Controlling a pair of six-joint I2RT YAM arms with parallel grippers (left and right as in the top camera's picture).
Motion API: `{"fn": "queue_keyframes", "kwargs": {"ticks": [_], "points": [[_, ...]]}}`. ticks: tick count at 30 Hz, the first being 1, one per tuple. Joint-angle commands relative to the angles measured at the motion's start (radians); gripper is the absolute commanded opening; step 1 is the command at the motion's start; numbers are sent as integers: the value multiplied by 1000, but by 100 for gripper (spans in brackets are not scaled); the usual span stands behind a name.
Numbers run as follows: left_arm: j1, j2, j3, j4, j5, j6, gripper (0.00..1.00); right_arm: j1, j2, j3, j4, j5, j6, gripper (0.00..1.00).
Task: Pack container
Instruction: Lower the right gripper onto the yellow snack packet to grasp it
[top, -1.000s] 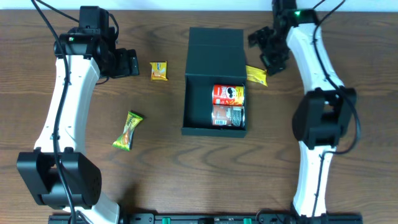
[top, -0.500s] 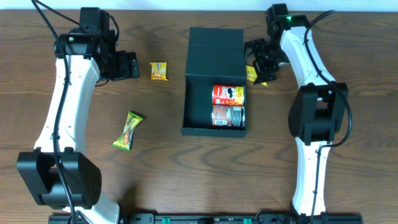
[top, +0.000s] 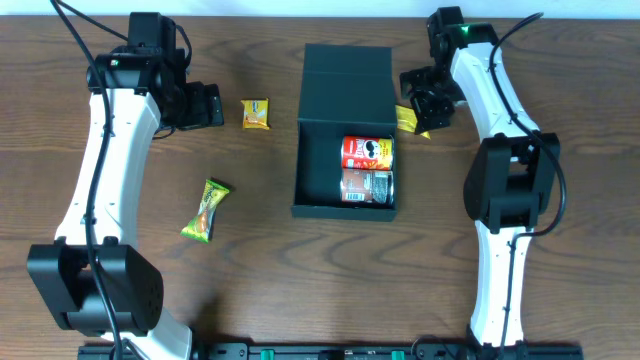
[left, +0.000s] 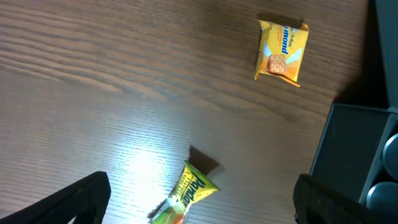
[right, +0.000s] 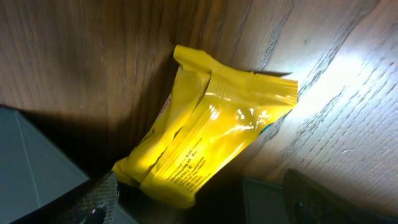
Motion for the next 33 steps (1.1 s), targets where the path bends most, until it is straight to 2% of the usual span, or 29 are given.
{"fn": "queue_keyframes", "kwargs": {"ticks": [1, 15, 17, 22, 28, 33], "points": [[-4, -4, 0, -3, -30, -11, 96, 4, -8, 4, -2, 41, 32, 83], [-4, -4, 0, -6, -34, -11, 96, 25, -8, -72, 58, 41, 54, 81], [-4, -4, 0, -6, -34, -11, 95, 26, -8, -78, 69, 41, 53, 75], [-4, -4, 0, -13, -35, -11, 96, 25, -8, -79, 71, 42, 53, 49], [-3, -4, 0, -13, -50, -11, 95, 26, -8, -79, 71, 45, 53, 31], [-3, -4, 0, -13, -52, -11, 95, 25, -8, -79, 68, 79, 2, 23]]}}
